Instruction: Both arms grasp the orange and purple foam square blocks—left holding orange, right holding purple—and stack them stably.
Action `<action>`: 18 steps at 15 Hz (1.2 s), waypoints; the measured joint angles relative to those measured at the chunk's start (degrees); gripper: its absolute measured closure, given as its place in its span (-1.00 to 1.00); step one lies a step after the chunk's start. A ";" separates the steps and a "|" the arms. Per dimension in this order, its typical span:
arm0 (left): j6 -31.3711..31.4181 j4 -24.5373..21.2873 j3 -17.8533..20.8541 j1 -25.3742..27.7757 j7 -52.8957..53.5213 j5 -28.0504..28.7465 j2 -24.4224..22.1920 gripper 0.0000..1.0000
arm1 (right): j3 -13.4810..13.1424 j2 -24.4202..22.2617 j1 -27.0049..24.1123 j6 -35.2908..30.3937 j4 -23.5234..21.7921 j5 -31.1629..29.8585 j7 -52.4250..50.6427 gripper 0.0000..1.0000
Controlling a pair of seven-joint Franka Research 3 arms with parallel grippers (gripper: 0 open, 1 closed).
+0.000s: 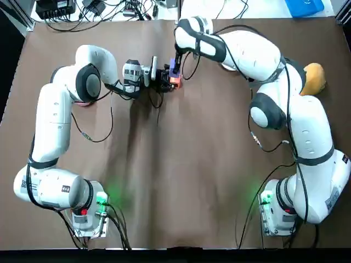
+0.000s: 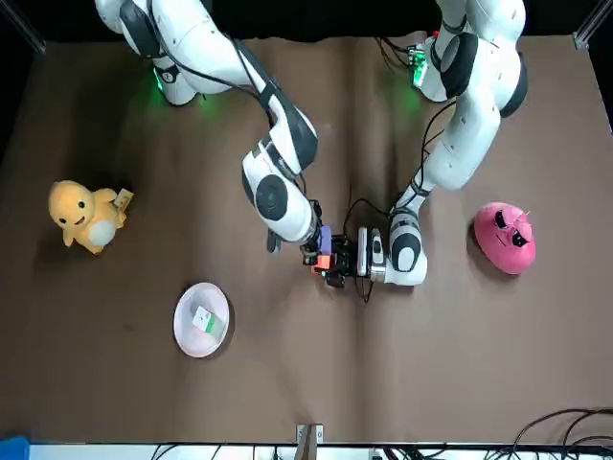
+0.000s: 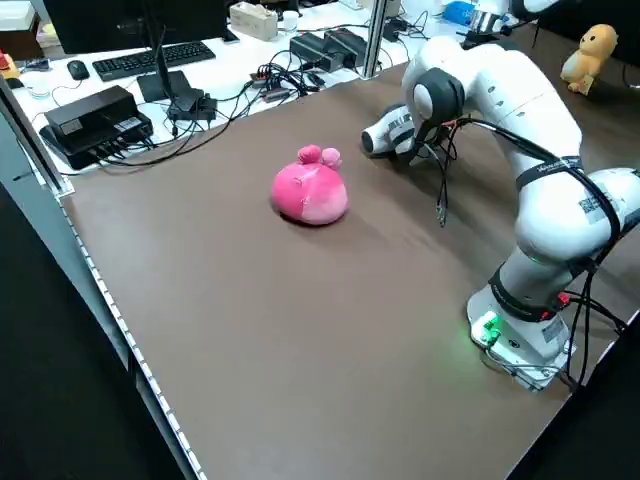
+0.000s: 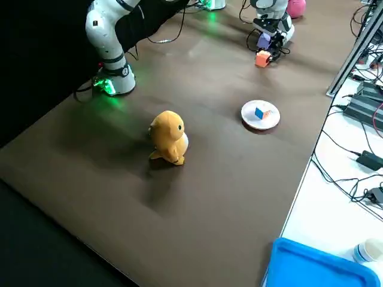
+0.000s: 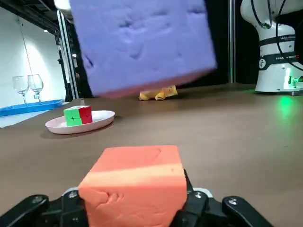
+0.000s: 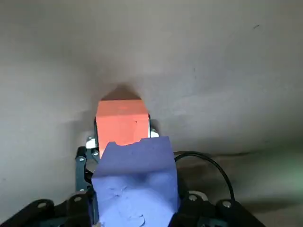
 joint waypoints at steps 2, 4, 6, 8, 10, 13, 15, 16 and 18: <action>0.01 0.00 0.00 0.00 0.00 0.00 0.00 -0.28 | -0.10 0.57 0.74 0.76 -0.01 -1.02 0.31 -0.20; 0.01 0.01 0.00 0.00 -0.07 0.00 0.00 -0.28 | -0.14 1.07 0.99 1.23 -0.02 -2.78 1.09 -0.20; 0.02 0.01 0.00 0.00 -0.09 0.00 0.00 -0.28 | -0.17 1.62 1.02 2.14 -0.15 -3.54 1.27 -0.20; 0.02 0.01 0.00 0.00 -0.10 0.00 0.00 -0.28 | -0.17 2.22 1.10 3.39 -0.43 -4.11 1.72 -0.20; 0.02 0.01 0.00 -0.01 -0.11 0.00 0.00 -0.28 | -0.18 2.89 1.15 4.27 -0.45 -5.86 2.92 -0.20; 0.06 0.02 0.00 -0.01 -0.19 -0.04 0.01 -0.28 | -0.18 3.25 1.17 4.82 -0.45 -6.66 3.82 -0.20; 0.09 0.02 0.00 -0.01 -0.19 -0.09 0.01 -0.28 | -0.19 3.31 1.17 5.11 -0.46 -6.77 4.35 -0.20; 0.09 0.02 0.00 -0.01 -0.19 -0.10 0.01 -0.28 | -0.18 3.32 1.17 5.13 -0.46 -6.77 4.50 -0.20; 0.10 0.02 0.00 -0.01 -0.19 -0.11 0.01 -0.28 | -0.19 3.33 1.17 5.25 -0.46 -6.77 4.81 -0.20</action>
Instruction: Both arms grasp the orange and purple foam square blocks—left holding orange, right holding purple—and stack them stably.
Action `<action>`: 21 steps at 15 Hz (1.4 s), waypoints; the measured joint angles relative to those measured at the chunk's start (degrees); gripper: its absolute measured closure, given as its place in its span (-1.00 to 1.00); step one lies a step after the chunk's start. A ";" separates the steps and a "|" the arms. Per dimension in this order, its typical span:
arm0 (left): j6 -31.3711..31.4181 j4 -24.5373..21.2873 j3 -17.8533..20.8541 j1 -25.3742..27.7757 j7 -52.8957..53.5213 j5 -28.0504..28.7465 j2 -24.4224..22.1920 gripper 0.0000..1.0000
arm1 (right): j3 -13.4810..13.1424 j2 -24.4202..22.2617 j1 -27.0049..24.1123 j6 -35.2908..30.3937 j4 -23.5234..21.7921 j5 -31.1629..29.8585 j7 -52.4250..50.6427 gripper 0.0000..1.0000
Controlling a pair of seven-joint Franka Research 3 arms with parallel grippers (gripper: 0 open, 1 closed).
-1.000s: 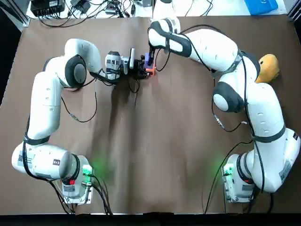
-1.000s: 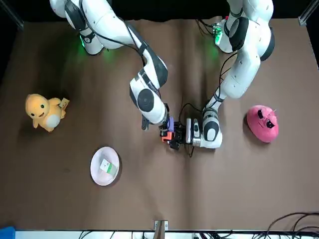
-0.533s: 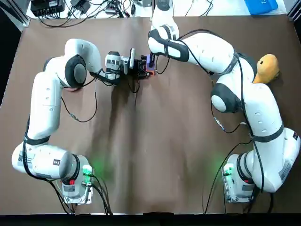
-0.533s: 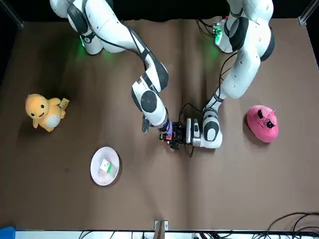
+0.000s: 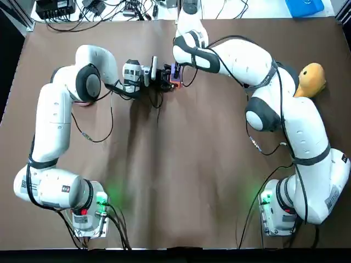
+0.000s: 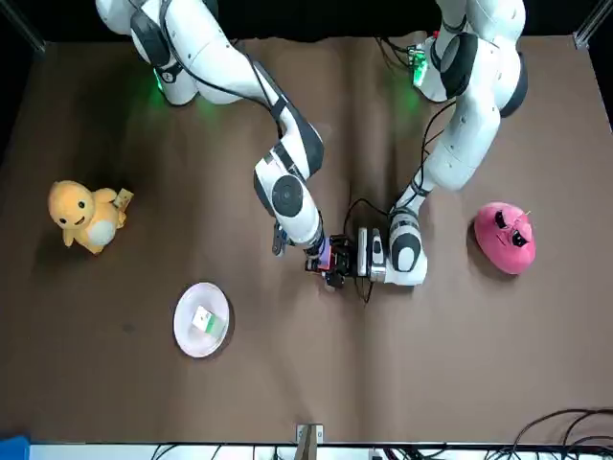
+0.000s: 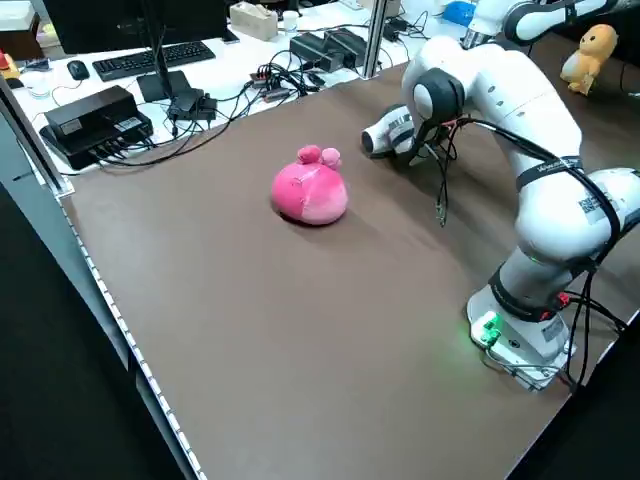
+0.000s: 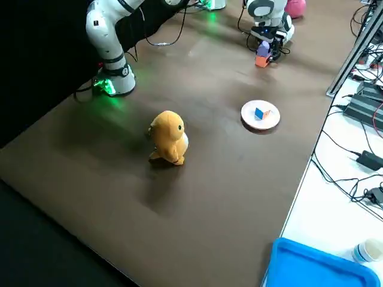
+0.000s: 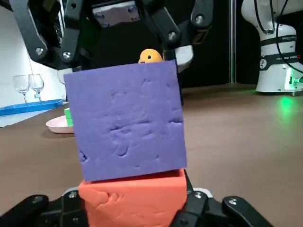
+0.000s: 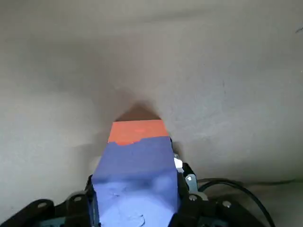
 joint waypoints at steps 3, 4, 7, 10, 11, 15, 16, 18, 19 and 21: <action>0.09 0.00 0.00 0.00 -0.04 -0.14 0.00 -0.28 | 0.00 0.11 0.01 0.67 -0.06 -0.01 1.01 -0.20; 0.10 0.00 0.00 0.00 -0.05 -0.15 0.00 -0.28 | 0.00 0.11 0.01 0.73 -0.06 -0.01 1.37 -0.20; 0.10 0.00 0.00 0.00 -0.05 -0.16 0.00 -0.28 | 0.00 0.13 0.02 0.84 -0.06 -0.01 1.90 -0.20; 0.11 0.01 0.00 0.00 -0.06 -0.17 0.00 -0.28 | 0.00 0.15 0.02 0.91 -0.08 -0.01 2.02 -0.20; 0.12 0.01 0.00 0.00 -0.07 -0.17 0.00 -0.28 | 0.00 0.15 0.03 0.96 -0.08 -0.01 2.02 -0.20; 0.19 0.01 0.01 0.00 -0.09 -0.32 0.00 -0.28 | -0.01 0.17 0.03 1.21 -0.12 -0.03 2.07 -0.20; 0.20 0.01 0.01 0.00 -0.10 -0.36 0.00 -0.28 | -0.02 0.17 0.03 1.23 -0.12 -0.04 2.07 -0.20; 0.22 0.01 0.01 0.00 -0.10 -0.39 0.00 -0.28 | -0.02 0.18 0.03 1.27 -0.12 -0.04 2.07 -0.20; 0.23 0.01 0.01 0.00 -0.10 -0.39 0.00 -0.28 | -0.02 0.18 0.03 1.29 -0.12 -0.05 2.07 -0.20; 0.23 0.01 0.01 0.00 -0.10 -0.40 0.00 -0.28 | -0.02 0.21 0.03 1.42 -0.12 -0.06 2.07 -0.24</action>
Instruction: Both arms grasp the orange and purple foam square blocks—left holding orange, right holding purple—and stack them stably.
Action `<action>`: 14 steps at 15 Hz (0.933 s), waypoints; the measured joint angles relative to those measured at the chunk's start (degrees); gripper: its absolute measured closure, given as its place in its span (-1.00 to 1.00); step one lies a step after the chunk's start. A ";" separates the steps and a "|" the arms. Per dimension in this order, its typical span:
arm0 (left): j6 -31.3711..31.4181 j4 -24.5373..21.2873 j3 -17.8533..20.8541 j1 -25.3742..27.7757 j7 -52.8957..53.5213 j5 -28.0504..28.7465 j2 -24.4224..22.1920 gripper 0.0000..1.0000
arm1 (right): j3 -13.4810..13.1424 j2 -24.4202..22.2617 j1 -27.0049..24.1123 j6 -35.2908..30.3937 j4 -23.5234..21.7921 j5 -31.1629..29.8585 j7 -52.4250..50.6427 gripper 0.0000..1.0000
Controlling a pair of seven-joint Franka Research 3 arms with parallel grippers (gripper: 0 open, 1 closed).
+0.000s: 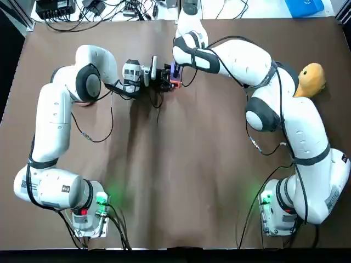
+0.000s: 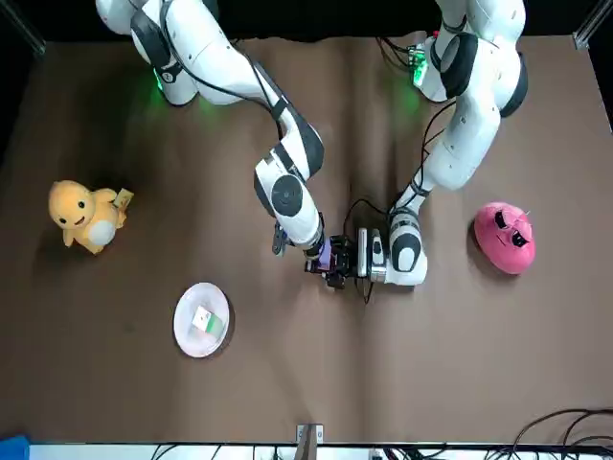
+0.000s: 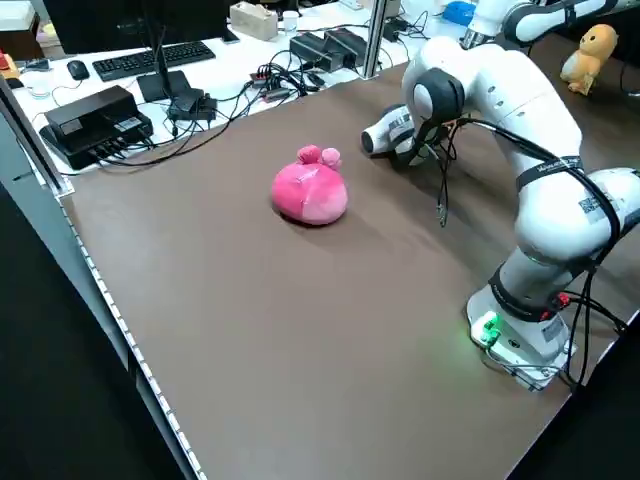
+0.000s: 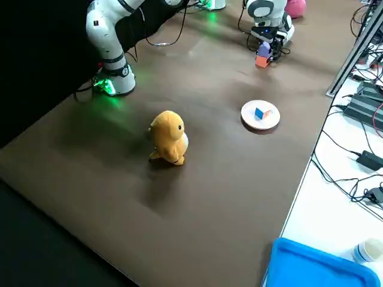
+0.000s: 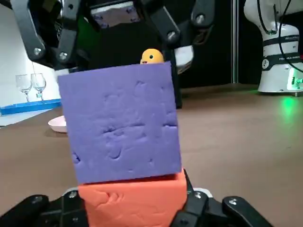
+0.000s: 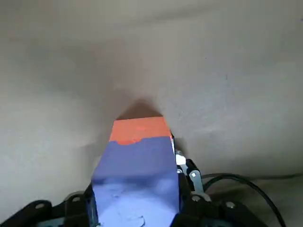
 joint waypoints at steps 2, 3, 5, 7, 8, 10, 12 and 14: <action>0.01 0.00 0.00 0.00 0.00 -0.24 0.00 -0.28 | -0.01 0.46 0.00 0.81 -0.01 -0.02 -0.01 -0.42; 0.04 0.01 0.00 0.00 0.00 -0.39 0.00 -0.28 | -0.01 0.60 0.00 0.92 0.00 -0.02 -0.01 -0.46; 0.05 0.01 0.00 -0.01 0.00 -0.48 0.00 -0.28 | -0.02 0.72 0.00 0.98 0.00 -0.02 -0.01 -0.56; 0.05 0.01 0.00 -0.01 0.00 -0.48 0.00 -0.28 | -0.03 0.72 0.00 0.98 0.00 -0.02 -0.02 -0.62; 0.05 0.01 0.00 -0.01 0.00 -0.48 0.00 -0.28 | -0.05 0.72 0.00 0.98 0.00 -0.02 -0.02 -0.62; 0.05 0.01 0.00 -0.01 0.00 -0.48 0.00 -0.28 | -0.09 0.72 0.00 0.98 0.00 -0.02 -0.03 -0.68; 0.05 0.01 0.00 -0.01 0.00 -0.48 0.00 -0.28 | -0.10 0.72 0.00 0.98 0.02 -0.02 -0.03 -0.81; 0.05 0.02 0.00 -0.01 0.00 -0.48 0.00 -0.28 | -0.18 0.72 -0.01 0.98 0.08 -0.02 -0.03 -0.82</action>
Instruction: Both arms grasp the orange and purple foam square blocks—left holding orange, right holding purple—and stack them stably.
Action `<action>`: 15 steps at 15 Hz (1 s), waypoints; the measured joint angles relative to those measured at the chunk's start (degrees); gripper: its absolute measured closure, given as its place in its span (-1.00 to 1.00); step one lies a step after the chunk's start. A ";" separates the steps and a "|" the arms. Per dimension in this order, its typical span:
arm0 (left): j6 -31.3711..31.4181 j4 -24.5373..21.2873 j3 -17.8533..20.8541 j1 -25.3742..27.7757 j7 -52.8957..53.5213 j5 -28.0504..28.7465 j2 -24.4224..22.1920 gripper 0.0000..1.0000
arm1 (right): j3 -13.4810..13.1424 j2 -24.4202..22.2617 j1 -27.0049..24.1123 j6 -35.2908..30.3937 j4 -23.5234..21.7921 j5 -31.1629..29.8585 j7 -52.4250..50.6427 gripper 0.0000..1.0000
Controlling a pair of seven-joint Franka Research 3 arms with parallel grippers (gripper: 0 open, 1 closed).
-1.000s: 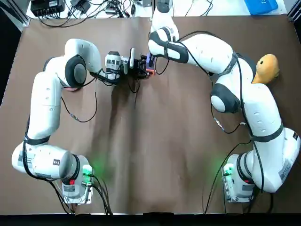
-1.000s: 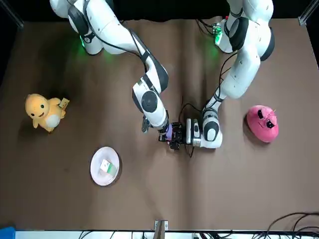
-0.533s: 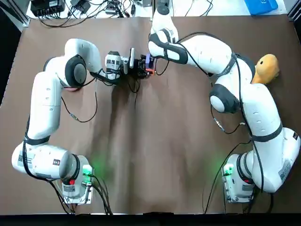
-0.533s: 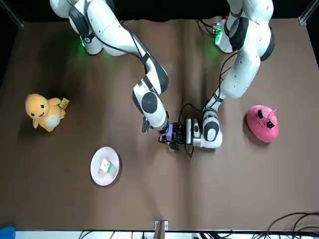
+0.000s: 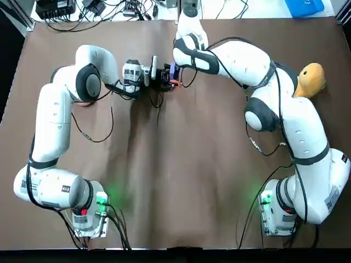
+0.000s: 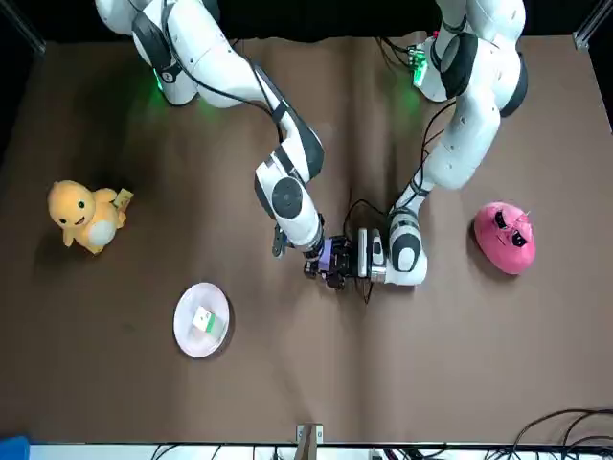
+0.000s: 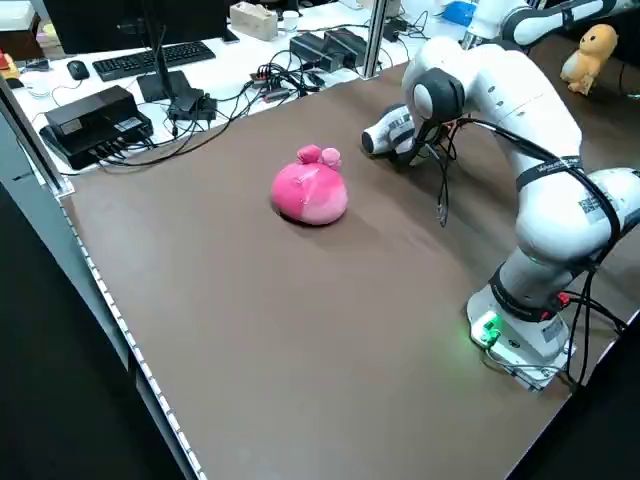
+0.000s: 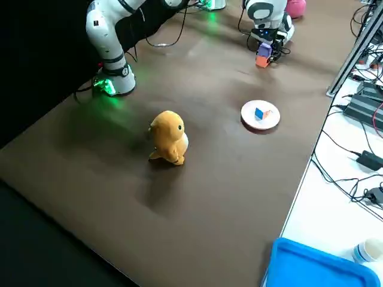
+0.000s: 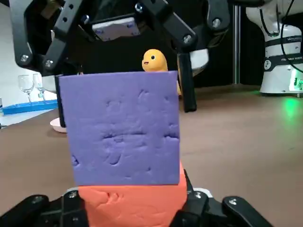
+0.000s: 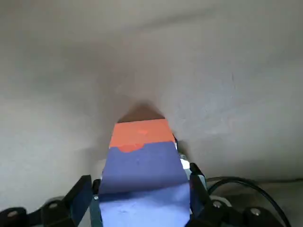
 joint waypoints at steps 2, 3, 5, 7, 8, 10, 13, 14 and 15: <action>0.06 0.01 0.00 0.00 0.00 0.00 0.00 -0.28 | -0.05 -0.01 0.00 0.02 0.18 0.00 0.00 -0.99; 0.21 0.03 0.00 -0.02 0.02 0.00 0.00 -0.28 | -0.07 -0.07 -0.01 0.05 0.34 0.00 0.00 -0.99; 0.28 0.09 0.00 -0.03 0.08 0.00 0.00 -0.28 | -0.13 -0.27 -0.05 0.03 0.67 0.00 0.00 -1.00; 0.39 0.17 0.00 -0.03 0.11 0.00 0.00 -0.28 | -0.14 -0.45 -0.12 -0.41 0.68 0.00 0.00 -1.00; 0.42 0.19 0.00 -0.04 0.12 0.00 0.00 -0.28 | -0.15 -0.45 -0.17 -0.53 0.68 0.00 0.00 -1.00; 0.47 0.22 0.00 -0.04 0.15 0.00 0.00 -0.28 | -0.15 -0.45 -0.23 -0.82 0.68 0.00 0.00 -1.00; 0.49 0.23 0.00 -0.04 0.17 0.00 0.00 -0.28 | -0.15 -0.52 -0.23 -0.86 0.69 0.03 0.00 -1.00; 0.49 0.23 0.00 -0.04 0.17 0.00 0.00 -0.28 | -0.15 -0.62 -0.23 -0.97 0.69 0.04 0.00 -1.00; 0.49 0.23 0.00 -0.04 0.18 0.00 0.00 -0.28 | -0.15 -0.74 -0.23 -1.38 0.69 0.06 0.00 -1.00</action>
